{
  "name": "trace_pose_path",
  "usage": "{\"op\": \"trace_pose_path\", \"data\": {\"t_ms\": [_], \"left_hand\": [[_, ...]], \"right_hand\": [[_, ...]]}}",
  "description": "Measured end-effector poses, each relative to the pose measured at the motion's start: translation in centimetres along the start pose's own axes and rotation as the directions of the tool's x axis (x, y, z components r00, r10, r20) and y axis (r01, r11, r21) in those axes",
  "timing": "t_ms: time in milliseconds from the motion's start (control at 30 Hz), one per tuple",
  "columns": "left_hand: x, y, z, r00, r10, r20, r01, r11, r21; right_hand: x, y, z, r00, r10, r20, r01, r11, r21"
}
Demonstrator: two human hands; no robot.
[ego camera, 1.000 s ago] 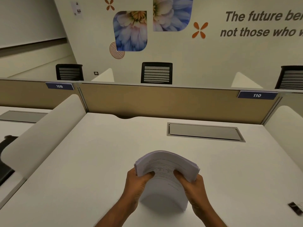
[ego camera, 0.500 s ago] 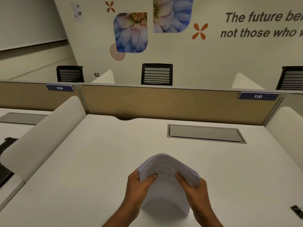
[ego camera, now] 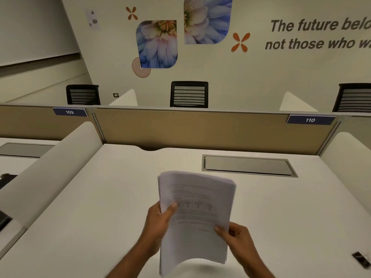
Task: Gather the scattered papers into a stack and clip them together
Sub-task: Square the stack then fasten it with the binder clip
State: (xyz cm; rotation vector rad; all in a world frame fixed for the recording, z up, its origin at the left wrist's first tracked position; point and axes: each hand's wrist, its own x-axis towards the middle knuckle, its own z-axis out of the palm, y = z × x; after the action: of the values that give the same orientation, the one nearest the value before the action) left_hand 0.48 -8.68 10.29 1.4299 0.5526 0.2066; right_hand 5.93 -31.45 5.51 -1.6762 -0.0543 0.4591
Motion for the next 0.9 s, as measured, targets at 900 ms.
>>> {"op": "trace_pose_path", "data": {"t_ms": [900], "left_hand": [[4.0, -2.6, -6.1, 0.99, -0.073, -0.123, 0.084, 0.993, 0.084]], "right_hand": [[2.1, -0.5, 1.7, 0.985, -0.062, -0.16, 0.095, 0.974, 0.208]]}}
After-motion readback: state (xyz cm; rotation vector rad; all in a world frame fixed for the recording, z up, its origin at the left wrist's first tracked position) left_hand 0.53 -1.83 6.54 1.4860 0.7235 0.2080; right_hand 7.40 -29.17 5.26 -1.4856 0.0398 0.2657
